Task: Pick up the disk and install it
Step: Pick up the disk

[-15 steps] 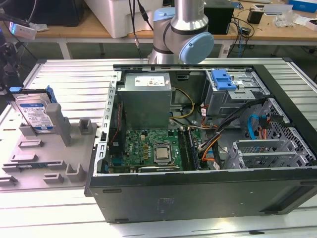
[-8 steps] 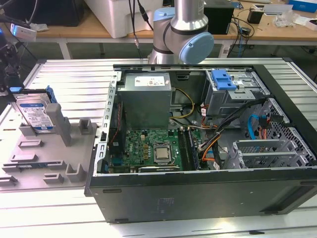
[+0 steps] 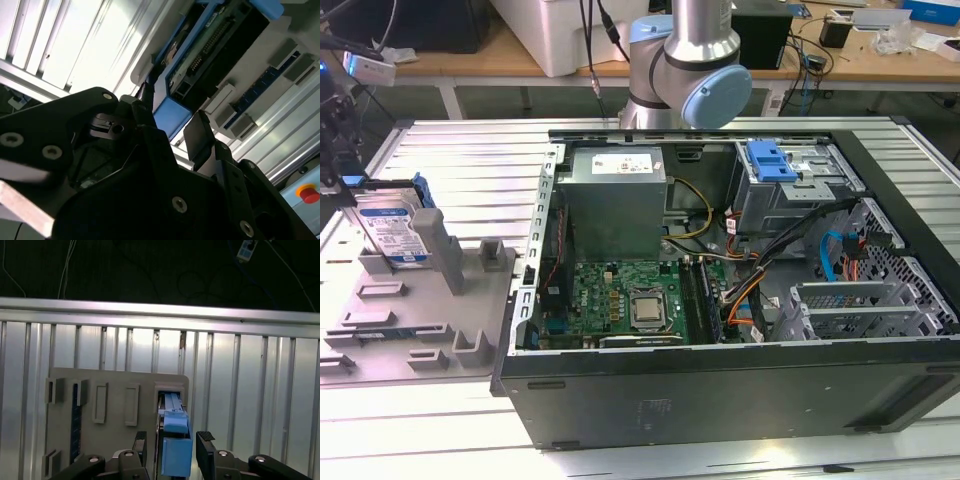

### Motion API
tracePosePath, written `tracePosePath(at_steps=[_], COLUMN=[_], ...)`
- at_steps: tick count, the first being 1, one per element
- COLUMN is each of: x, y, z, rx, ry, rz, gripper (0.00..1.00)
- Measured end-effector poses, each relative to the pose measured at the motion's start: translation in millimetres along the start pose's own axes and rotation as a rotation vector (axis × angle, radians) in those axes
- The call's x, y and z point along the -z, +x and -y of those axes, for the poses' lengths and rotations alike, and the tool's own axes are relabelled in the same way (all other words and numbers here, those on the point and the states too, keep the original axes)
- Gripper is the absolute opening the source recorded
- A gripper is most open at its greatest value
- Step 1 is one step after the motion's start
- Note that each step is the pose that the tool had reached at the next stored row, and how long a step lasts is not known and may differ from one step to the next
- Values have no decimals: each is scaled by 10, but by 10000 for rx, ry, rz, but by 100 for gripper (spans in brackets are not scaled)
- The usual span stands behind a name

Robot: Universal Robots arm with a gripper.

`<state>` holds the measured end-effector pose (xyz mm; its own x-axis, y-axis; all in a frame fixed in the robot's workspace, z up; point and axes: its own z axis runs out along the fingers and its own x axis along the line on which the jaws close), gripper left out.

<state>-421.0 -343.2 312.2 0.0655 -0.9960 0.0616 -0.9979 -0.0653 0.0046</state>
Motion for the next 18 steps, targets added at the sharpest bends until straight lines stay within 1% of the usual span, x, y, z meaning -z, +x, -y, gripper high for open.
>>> tracePosePath(at_steps=[2, 10, 11, 14, 18], x=[-26, -73, -77, -103, -111], y=[-3, -7, -7, -9, -10], z=[1, 1, 1, 1, 2], rx=[25, 79, 79, 79, 78], ry=[1, 3, 4, 4, 3], rz=[0, -1, 0, 0, 2], gripper=[51, 51, 43, 43, 43])
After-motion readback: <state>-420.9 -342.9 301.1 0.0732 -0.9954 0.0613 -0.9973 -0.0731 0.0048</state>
